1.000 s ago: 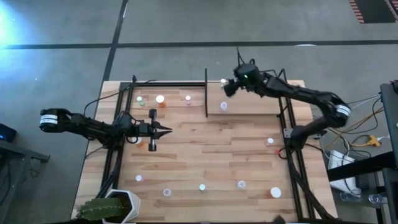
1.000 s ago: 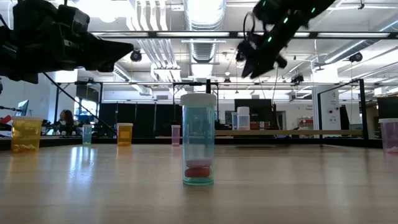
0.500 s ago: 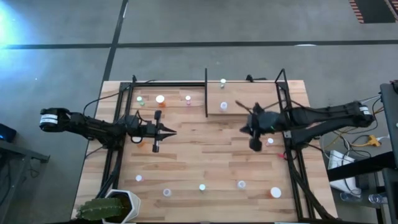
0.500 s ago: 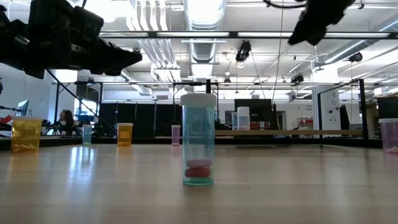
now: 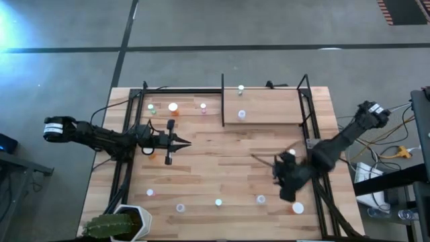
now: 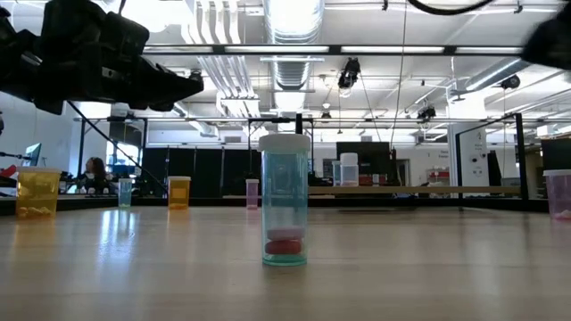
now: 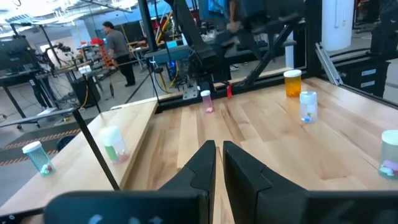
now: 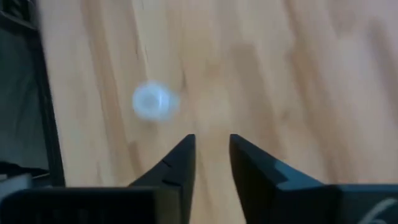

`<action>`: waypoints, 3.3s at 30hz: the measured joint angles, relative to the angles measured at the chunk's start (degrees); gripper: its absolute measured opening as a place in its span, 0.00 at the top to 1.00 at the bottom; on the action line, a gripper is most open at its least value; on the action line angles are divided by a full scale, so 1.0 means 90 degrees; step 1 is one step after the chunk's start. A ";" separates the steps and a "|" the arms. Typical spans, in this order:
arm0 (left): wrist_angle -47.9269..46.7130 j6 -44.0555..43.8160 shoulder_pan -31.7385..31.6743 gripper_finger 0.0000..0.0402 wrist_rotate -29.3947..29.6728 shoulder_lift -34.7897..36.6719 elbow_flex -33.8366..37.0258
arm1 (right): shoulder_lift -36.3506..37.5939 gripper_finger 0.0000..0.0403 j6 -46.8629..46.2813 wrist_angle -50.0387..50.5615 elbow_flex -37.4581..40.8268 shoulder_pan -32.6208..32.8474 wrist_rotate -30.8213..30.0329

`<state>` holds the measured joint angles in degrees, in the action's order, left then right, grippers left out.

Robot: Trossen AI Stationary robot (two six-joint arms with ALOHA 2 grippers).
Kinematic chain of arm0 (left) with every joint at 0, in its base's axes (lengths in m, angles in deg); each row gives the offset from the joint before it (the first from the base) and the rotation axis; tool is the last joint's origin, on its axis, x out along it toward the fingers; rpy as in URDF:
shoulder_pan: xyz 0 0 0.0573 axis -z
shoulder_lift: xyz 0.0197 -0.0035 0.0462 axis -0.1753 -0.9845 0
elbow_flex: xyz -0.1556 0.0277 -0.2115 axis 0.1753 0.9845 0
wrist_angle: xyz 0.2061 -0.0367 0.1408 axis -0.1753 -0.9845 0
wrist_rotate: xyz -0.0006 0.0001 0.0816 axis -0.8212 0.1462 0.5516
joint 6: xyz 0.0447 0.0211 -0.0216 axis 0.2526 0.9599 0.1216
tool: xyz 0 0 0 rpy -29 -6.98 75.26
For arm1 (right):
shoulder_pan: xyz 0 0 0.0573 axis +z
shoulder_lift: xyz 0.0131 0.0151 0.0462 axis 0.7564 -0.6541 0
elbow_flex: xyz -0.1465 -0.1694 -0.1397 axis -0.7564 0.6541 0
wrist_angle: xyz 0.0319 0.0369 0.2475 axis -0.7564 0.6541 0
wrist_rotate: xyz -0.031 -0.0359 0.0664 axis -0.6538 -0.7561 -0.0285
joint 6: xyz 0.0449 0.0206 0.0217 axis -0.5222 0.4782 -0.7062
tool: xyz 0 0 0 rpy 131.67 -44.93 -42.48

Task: Pick and place medicine bottles onto shelf by color
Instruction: Put the bottom orange pill bottle on the shelf

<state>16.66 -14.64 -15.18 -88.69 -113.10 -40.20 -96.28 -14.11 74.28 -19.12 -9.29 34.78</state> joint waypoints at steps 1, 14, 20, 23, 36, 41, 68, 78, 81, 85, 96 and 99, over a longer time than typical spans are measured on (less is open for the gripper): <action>-0.0005 0.0002 0.0000 0.97 0.0000 0.0000 0.0000 | -0.0150 0.74 -0.0521 0.0130 -0.0039 0.0251 -0.0003; -0.0005 0.0017 -0.0005 0.97 0.0002 0.0000 -0.0002 | -0.2279 0.43 -0.4759 0.2147 -0.1722 0.2205 0.0146; -0.0007 -0.0010 -0.0005 0.97 0.0002 0.0000 0.0010 | -0.3033 0.33 -0.5225 0.2713 -0.2203 0.2272 0.0798; -0.0005 -0.0012 -0.0005 0.97 0.0002 0.0000 0.0010 | -0.3170 0.31 -0.5156 0.2684 -0.2261 0.2268 0.0938; -0.0007 -0.0022 -0.0004 0.97 0.0002 0.0000 0.0059 | -0.2943 0.36 -0.5220 0.1191 -0.1199 0.2280 0.1165; -0.0005 -0.0022 -0.0005 0.97 0.0005 0.0000 0.0063 | -0.2906 0.43 -0.5174 0.1005 -0.0903 0.2280 0.1483; -0.0004 0.0155 0.0000 0.97 0.0016 0.0002 0.0000 | -0.2984 0.75 -0.3822 0.1983 -0.1779 0.2752 0.2896; 0.0001 0.0187 -0.0005 0.97 0.0032 -0.0025 -0.0036 | -0.3489 0.71 -0.4488 0.2027 -0.1806 0.3035 0.3114; 0.0010 0.0148 -0.0005 0.97 0.0034 -0.0084 -0.0036 | -0.3541 0.62 -0.4462 0.2027 -0.1885 0.2928 0.3196; 0.0042 0.0142 -0.0005 0.97 0.0036 -0.0236 -0.0036 | -0.3575 0.51 -0.3831 0.2263 -0.1982 0.2807 0.3071; 0.0300 0.0143 -0.0005 0.97 0.0055 -0.0645 -0.0041 | -0.3693 0.37 -0.2389 0.2379 -0.1986 0.2661 0.1971; 0.0372 0.0143 -0.0005 0.97 0.0054 -0.0733 -0.0058 | -0.3808 0.36 -0.2236 0.2362 -0.1984 0.2652 0.1910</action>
<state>20.01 -13.35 -15.22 -88.20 -119.70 -40.72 -130.56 -34.23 95.53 -36.97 14.58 51.97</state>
